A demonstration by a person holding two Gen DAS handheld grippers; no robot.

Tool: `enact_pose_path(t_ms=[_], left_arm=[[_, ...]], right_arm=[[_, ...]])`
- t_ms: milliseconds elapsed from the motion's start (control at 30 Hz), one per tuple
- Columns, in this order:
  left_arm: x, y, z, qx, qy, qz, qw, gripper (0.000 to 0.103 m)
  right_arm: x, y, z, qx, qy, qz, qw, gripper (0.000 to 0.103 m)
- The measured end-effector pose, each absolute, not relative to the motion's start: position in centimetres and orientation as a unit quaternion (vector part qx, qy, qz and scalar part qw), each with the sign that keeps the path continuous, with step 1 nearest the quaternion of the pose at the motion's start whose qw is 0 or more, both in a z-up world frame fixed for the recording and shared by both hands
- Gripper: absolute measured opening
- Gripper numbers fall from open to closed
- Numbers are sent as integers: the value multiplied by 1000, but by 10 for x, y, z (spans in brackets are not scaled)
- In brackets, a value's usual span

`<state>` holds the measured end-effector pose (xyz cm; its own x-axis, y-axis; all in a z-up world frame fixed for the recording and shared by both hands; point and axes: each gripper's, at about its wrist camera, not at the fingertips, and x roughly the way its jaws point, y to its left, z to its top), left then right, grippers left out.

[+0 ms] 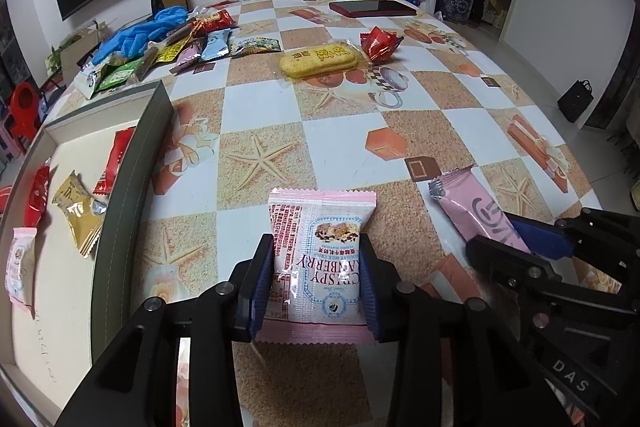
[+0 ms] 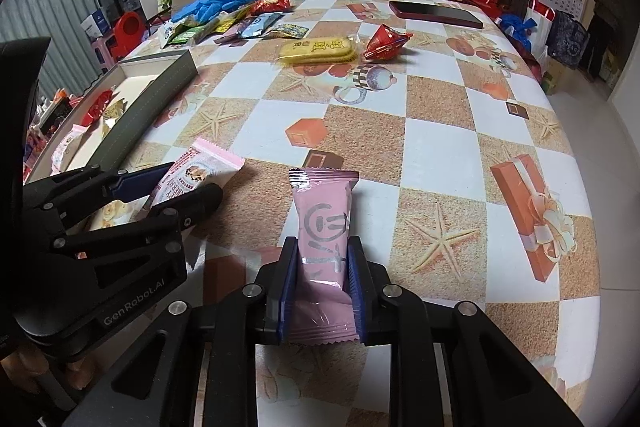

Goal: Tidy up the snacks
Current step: 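Carry the cranberry packet and pink bar over the white tray with both tools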

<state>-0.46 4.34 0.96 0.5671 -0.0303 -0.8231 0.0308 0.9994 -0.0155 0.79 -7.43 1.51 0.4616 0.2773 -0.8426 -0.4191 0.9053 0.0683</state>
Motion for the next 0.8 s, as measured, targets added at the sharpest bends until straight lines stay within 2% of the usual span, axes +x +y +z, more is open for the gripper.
enact_pose_path(t_ms=[367, 800], left_arm=[[-11, 43, 8, 7, 450, -15, 893, 42], [-11, 42, 9, 8, 446, -16, 895, 42]], right_arm=[[5, -69, 11, -102, 475, 203, 850, 25], [12, -69, 10, -86, 472, 198, 855, 25]])
